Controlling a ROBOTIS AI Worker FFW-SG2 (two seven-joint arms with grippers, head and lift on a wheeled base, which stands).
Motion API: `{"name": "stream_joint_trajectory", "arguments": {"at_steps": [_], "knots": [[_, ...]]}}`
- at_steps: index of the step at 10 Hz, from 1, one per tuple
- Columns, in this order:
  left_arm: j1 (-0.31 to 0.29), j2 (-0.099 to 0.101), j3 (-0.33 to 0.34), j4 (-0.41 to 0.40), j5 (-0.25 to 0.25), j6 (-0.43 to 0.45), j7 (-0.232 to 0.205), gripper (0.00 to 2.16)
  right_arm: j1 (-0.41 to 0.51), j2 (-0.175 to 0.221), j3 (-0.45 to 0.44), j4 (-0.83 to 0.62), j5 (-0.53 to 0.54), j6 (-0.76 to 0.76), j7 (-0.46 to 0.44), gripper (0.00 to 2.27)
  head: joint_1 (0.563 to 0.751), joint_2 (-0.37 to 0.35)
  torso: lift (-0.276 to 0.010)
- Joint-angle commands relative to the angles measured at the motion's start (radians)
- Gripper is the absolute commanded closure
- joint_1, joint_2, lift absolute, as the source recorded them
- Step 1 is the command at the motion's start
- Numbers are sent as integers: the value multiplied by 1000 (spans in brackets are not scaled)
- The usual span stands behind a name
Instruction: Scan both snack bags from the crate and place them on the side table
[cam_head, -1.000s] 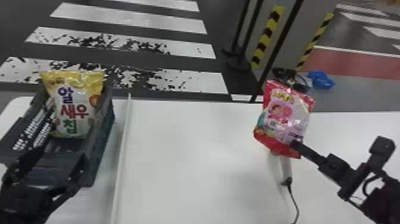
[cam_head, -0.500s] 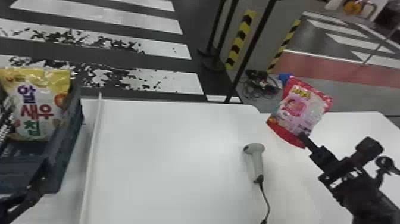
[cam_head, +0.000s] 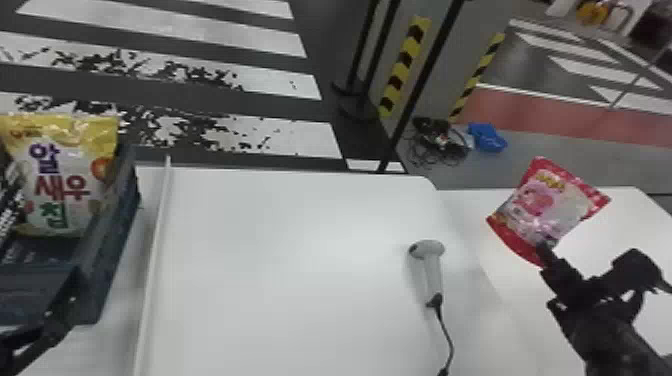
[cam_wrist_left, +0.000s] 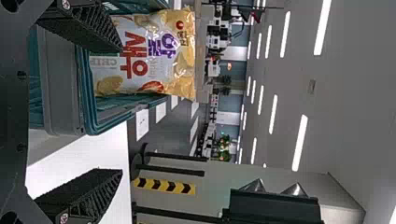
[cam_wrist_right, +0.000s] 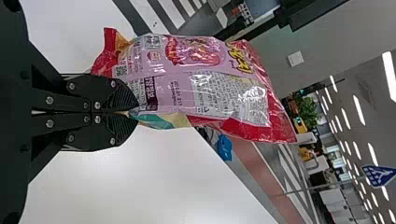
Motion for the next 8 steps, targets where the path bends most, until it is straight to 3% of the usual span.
{"name": "stream_joint_trajectory", "arguments": {"at_steps": [1,2,3,4,5,6,8], "knots": [[0,1,1,0,2,-2,0,80,-33,-28,6,113,21,-84,-30,2260,695,-350,-95],[-3,2,0,2,3,-2,0,80,-51,-48,14,187,32,-140,-56,2260,695,-350,-95],[-3,2,0,3,6,-12,0,80,-65,-63,21,244,38,-192,-56,2071,695,-350,-95],[-5,4,0,3,8,-12,-2,80,-65,-66,26,268,38,-238,-53,1440,695,-350,-95],[-5,4,0,3,8,-15,0,80,-65,-65,29,271,38,-244,-51,164,695,-350,-95],[-5,5,0,2,9,-15,0,80,-65,-65,32,271,36,-244,-53,-2,695,-350,-95],[-3,5,1,2,9,-15,0,80,-63,-63,35,270,28,-247,-55,56,695,-350,-95]]}}
